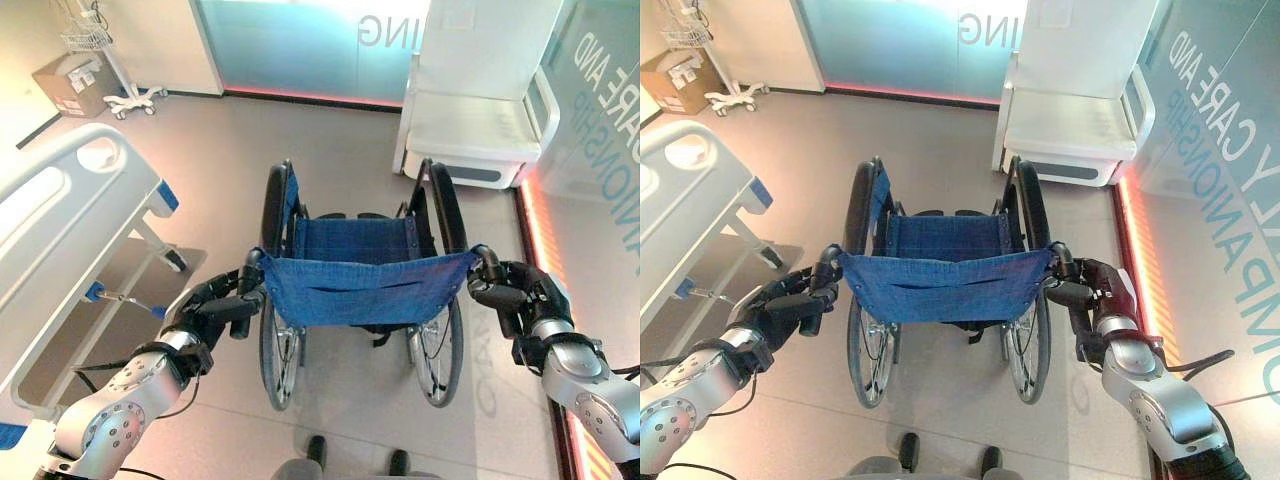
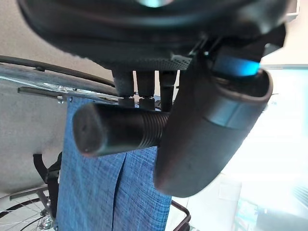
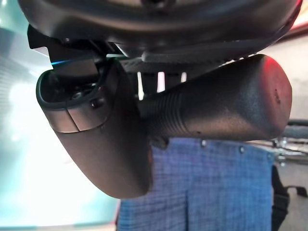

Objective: Push the wheelchair next to the bed

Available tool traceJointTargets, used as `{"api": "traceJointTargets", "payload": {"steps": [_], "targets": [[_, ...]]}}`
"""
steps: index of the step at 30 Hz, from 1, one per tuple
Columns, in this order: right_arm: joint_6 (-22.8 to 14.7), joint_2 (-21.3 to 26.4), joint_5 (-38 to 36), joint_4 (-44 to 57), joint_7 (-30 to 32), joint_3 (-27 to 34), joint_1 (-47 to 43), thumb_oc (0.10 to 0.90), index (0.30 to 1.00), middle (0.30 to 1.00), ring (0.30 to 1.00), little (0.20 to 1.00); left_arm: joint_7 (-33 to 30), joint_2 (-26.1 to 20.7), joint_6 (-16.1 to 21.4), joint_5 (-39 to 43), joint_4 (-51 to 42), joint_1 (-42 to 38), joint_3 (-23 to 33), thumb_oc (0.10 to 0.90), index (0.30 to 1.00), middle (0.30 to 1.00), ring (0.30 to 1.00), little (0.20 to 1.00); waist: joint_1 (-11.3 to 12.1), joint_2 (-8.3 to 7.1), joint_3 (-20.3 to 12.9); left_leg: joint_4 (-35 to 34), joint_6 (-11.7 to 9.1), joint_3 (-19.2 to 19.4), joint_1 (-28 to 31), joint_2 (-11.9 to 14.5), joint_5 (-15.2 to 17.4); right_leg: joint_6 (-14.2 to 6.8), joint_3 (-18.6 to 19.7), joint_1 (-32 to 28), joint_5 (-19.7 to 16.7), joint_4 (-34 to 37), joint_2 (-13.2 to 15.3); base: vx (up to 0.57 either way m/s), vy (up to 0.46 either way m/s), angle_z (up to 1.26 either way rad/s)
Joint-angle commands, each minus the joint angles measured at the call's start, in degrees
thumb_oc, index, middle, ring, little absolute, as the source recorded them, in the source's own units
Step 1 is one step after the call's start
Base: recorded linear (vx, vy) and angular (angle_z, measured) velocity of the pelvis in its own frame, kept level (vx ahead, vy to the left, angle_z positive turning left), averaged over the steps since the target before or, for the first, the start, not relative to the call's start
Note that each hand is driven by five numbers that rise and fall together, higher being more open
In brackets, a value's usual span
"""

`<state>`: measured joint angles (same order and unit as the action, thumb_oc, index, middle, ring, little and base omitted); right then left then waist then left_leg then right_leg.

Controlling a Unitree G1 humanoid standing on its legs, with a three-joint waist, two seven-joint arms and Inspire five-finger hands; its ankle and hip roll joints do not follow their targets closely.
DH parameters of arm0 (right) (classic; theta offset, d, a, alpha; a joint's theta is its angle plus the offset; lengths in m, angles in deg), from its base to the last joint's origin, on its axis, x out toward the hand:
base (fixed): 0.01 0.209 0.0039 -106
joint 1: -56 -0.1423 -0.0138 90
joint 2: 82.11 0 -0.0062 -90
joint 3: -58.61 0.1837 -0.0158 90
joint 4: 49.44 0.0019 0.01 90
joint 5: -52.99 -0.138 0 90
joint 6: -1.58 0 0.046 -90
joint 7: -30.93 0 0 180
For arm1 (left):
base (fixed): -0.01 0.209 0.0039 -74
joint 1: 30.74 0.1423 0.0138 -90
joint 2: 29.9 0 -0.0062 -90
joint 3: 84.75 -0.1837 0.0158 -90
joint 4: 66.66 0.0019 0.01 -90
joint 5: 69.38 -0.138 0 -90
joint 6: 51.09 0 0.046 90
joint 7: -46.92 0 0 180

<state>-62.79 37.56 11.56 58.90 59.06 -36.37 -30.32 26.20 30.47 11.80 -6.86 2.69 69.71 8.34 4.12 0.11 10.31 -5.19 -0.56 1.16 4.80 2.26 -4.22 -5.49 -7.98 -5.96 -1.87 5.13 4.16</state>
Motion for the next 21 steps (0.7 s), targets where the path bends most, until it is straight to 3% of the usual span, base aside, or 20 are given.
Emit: {"api": "traceJointTargets", "payload": {"steps": [1,2,4,5,7,10,11,13,14,16,19,21], "targets": [[-2.51,3.29,-2.58,3.75,-4.0,-1.84,-5.4,0.4,0.3,0.3,0.3,0.3,2.56,-0.98,0.64,2.57,-1.91,-4.75,-4.27,0.4,0.3,0.3,0.3,0.3,-1.24,-1.48,-3.28,4.09,-2.87,-1.78,0.53,4.4,1.66,1.45,-0.89,-1.4,1.84,-1.6,-1.92,0.06,-0.189,0.01],[-2.48,3.34,-2.48,3.73,-4.2,-1.93,-5.51,0.4,0.3,0.3,0.3,0.3,2.32,-0.98,0.62,2.87,-1.91,-4.79,-4.23,0.4,0.3,0.3,0.3,0.3,-1.22,-1.55,-3.28,4.58,-2.95,-1.81,0.37,4.48,1.87,1.53,-0.91,-1.4,1.88,-1.69,-1.99,0.09,-0.273,-0.01],[-1.99,3.23,-2.23,2.83,-5.04,-3.29,-7.46,0.4,0.3,0.3,0.3,0.3,1.55,-0.71,0.37,3.91,-1.04,-5.1,-3.88,0.4,0.3,0.3,0.3,0.3,-0.58,-2.93,-2.38,14.96,-2.83,-2.22,-2.65,4.98,3.52,2.45,-0.17,-1.34,1.69,-3.76,-2.32,0.09,-0.27,-0.05],[-1.23,2.9,-2.0,2.54,-5.0,-4.34,-9.28,0.4,0.3,0.3,0.3,0.3,2.03,-0.74,0.24,4.68,-0.09,-5.17,-3.03,0.4,0.3,0.3,0.3,0.3,0.05,-3.77,-0.97,23.85,-2.28,-2.67,-7.07,4.62,2.77,3.07,0.56,-1.36,1.77,-5.75,-2.67,0.06,-0.203,-0.18],[-0.89,2.83,-2.28,2.31,-4.81,-4.99,-10.4,0.4,0.3,0.3,0.3,0.3,2.35,-0.66,0.15,5.26,0.51,-5.27,-2.34,0.4,0.3,0.3,0.3,0.3,0.66,-4.0,0.18,27.97,-1.79,-3.57,-11.17,3.67,0.53,3.69,1.52,-1.6,2.17,-7.41,-3.43,0.08,-0.128,-0.21],[-1.54,2.89,-2.05,2.03,-5.61,-6.15,-11.16,0.4,0.3,0.3,0.3,0.3,2.06,-1.01,0.92,6.52,0.77,-4.2,-0.92,0.4,0.3,0.3,0.3,0.3,2.08,-3.21,1.27,25.27,-0.62,-5.63,-14.84,-0.78,-1.22,3.74,3.53,-1.66,4.03,-10.71,-5.05,0.15,-0.001,-0.18],[-2.08,3.55,-2.48,1.58,-6.37,-7.03,-12.06,0.4,0.3,0.3,0.3,0.3,1.92,-1.12,1.46,6.94,1.05,-3.48,-0.11,0.4,0.3,0.3,0.3,0.3,2.69,-2.36,1.67,21.07,-1.05,-5.23,-15.39,-1.31,-3.78,3.82,4.24,-2.0,5.14,-11.85,-6.64,0.27,0.043,-0.32],[-2.6,3.4,-2.54,0.39,-6.91,-8.05,-13.3,0.4,0.3,0.3,0.3,0.3,1.61,-1.12,2.06,6.98,1.76,-3.62,-0.3,0.4,0.3,0.3,0.3,0.3,3.15,-1.8,1.91,17.65,-1.62,-5.43,-15.95,-1.74,-6.21,4.06,4.9,-2.49,5.73,-12.31,-7.85,0.34,0.055,-0.38],[-3.66,2.77,-2.38,-1.54,-7.52,-9.3,-14.64,0.4,0.3,0.3,0.3,0.3,0.95,-0.78,2.79,6.74,2.36,-3.89,-0.94,0.4,0.3,0.3,0.3,0.3,4.04,-0.73,1.99,11.57,-2.76,-6.61,-16.84,-1.59,-10.65,4.54,5.72,-3.61,6.71,-12.6,-9.6,0.39,0.066,-0.33],[-4.13,2.16,-2.53,-3.04,-7.99,-10.2,-15.98,0.4,0.3,0.3,0.3,0.3,0.36,-0.75,3.26,6.88,2.88,-4.25,-1.46,0.4,0.3,0.3,0.3,0.3,4.8,-0.37,2.47,7.06,-3.62,-7.25,-17.15,-1.11,-13.71,5.06,6.67,-5.73,8.23,-12.72,-10.33,0.5,0.09,-0.43],[-3.72,2.27,-3.31,-3.32,-7.69,-10.74,-17.38,0.4,0.3,0.3,0.3,0.3,-0.06,-0.21,4.21,6.56,3.65,-5.41,-2.76,0.4,0.3,0.3,0.3,0.3,5.39,-0.28,2.67,4.79,-3.77,-6.38,-18.46,-1.16,-14.24,5.46,6.5,-7.67,10.28,-13.3,-10.05,0.45,0.149,-0.63],[-3.66,2.36,-3.64,-3.69,-6.4,-11.71,-19.36,0.4,0.3,0.3,0.3,0.3,-0.51,0.19,5.39,6.42,4.43,-7.36,-4.35,0.4,0.3,0.3,0.3,0.3,5.41,-0.61,2.54,6.62,-2.76,-5.5,-18.41,-1.92,-10.9,5.21,5.61,-7.45,11.77,-14.72,-8.91,0.41,0.2,-0.11]]}}
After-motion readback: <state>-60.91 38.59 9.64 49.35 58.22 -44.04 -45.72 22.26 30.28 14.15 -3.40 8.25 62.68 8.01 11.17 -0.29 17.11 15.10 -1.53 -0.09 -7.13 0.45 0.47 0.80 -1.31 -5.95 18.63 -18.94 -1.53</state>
